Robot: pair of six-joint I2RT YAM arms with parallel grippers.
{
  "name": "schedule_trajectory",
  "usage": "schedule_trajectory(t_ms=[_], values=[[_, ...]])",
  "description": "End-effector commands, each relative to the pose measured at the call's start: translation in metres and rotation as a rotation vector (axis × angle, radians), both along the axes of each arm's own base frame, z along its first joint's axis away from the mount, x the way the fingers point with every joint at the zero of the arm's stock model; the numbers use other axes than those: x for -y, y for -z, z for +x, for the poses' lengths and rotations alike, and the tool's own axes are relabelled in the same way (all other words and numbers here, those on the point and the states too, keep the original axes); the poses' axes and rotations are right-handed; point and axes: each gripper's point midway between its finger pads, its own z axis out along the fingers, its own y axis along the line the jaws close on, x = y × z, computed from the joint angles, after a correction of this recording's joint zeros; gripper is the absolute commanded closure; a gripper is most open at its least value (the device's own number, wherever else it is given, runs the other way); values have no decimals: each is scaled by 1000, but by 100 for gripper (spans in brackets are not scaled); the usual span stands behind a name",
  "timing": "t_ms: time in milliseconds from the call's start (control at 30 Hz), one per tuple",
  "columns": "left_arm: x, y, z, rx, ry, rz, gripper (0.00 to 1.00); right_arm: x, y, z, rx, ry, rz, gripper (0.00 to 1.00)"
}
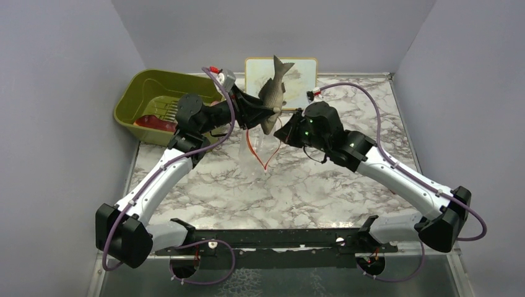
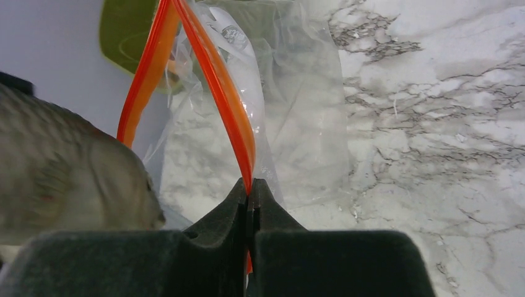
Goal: Place the food in the zip-top bag and seal the zipper
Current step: Place the fake fish in the zipper food storage bag.
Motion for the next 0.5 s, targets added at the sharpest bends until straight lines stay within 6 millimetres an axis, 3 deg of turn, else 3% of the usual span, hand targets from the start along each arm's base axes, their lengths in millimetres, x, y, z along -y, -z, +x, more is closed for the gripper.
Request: schedule_trajectory(t_ms=[0, 167, 467], values=[[0, -17, -31, 217, 73, 11, 77, -4, -31, -7, 37, -31, 124, 99], [1, -3, -44, 300, 113, 55, 77, -2, -37, -10, 48, -39, 147, 99], [-3, 16, -44, 403, 85, 115, 76, 3, -40, -14, 60, -37, 154, 99]])
